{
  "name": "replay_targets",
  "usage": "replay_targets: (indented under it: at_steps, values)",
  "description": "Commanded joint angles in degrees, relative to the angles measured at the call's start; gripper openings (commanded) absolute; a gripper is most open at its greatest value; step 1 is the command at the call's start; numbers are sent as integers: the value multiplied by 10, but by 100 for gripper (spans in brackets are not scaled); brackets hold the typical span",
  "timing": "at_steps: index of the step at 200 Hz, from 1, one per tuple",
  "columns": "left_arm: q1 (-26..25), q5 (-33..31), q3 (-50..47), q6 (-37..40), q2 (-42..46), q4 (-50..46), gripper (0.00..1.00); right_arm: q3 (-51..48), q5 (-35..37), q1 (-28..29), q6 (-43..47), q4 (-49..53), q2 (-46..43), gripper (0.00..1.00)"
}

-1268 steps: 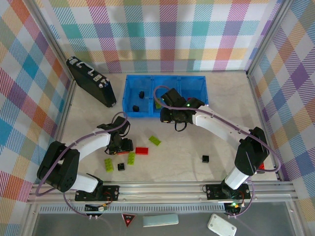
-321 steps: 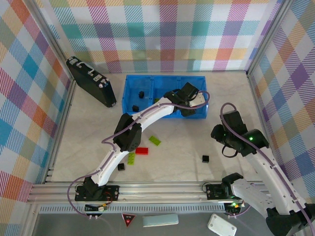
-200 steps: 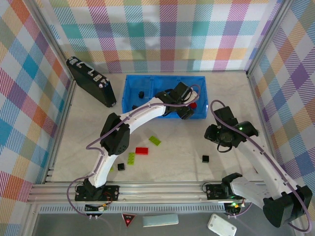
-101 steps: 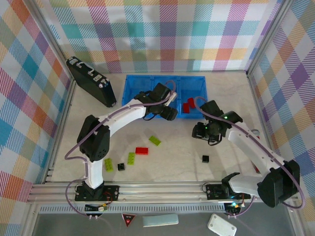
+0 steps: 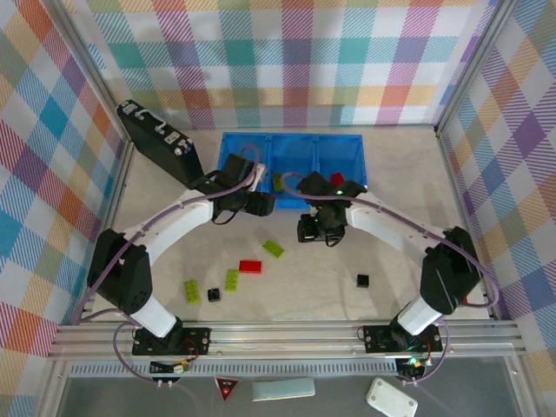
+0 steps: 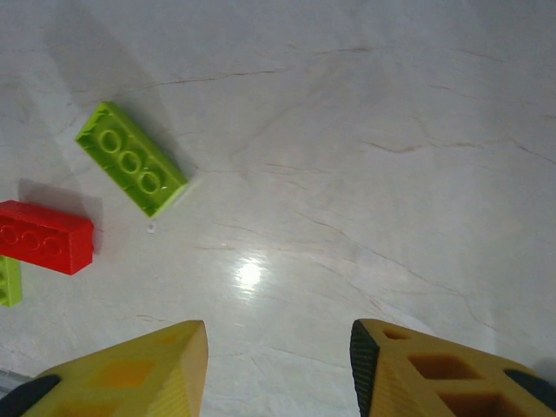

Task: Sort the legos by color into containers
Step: Pick up the lego from the center of the table.

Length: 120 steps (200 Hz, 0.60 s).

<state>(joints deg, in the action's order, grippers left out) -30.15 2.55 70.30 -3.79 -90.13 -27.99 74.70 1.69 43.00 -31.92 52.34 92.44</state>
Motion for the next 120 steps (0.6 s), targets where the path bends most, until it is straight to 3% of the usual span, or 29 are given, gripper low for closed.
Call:
replay_targets:
  at_steps: [1,120]
  values:
    - [25,10,-28,-8,40,-2,75,40,9,22,22,6,39,49]
    - [173,41,-99,15,189,-103,76,238,15,93,88,57,256,48]
